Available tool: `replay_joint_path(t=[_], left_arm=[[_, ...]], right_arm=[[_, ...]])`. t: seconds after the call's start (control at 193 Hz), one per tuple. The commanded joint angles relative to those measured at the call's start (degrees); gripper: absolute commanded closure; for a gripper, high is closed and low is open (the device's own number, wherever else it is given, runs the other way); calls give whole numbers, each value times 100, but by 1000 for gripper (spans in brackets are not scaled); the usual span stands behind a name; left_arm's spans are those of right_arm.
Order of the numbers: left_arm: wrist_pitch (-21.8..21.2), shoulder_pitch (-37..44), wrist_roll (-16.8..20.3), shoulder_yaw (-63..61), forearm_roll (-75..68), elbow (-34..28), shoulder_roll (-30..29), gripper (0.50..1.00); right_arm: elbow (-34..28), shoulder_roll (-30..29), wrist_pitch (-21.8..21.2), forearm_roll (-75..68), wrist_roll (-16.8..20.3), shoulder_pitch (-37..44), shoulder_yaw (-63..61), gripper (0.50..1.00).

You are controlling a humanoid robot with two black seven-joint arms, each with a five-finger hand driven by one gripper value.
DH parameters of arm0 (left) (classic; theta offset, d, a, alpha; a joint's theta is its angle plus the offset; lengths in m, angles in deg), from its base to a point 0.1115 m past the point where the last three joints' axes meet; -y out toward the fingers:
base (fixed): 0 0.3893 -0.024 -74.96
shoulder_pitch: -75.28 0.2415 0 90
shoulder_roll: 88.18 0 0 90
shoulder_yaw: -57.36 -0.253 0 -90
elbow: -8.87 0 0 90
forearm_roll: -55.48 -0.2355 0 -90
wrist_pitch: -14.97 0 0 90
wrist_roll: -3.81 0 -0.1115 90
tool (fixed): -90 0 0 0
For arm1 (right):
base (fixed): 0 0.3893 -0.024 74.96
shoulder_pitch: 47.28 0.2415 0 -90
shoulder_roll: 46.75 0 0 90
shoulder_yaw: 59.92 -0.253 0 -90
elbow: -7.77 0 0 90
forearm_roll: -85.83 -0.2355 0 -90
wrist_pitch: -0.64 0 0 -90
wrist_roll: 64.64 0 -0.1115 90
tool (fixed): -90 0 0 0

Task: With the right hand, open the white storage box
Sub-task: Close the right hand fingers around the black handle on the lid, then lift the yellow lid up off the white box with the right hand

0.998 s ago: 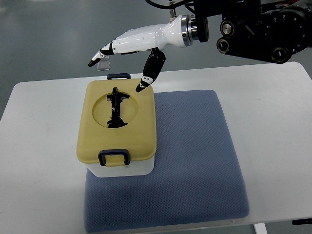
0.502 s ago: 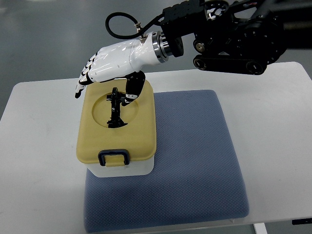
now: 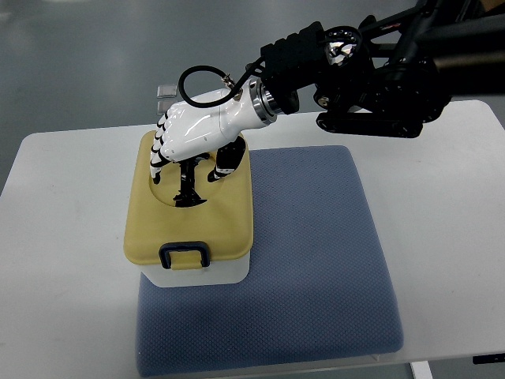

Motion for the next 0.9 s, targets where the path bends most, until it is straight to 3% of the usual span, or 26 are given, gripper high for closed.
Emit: replay_joint_path(t=[0.0,0.259,0.481,0.662,0.895], left_arm=[[0,0,0,0,0,0,0,500],[0,0,0,0,0,0,0,500],[0,0,0,0,0,0,0,500],[0,0,0,0,0,0,0,500],[0,0,0,0,0,0,0,500]], right_arm=[[134,-41,52,151,0,-28,0,767],[169,-137,122,247,0,-63,0,850],[318,-234,351,318,0,-63,176,997],[318,-243,492,335,0,-107,176,1000],[318,-260,1080,318,0,-151,71,1000]])
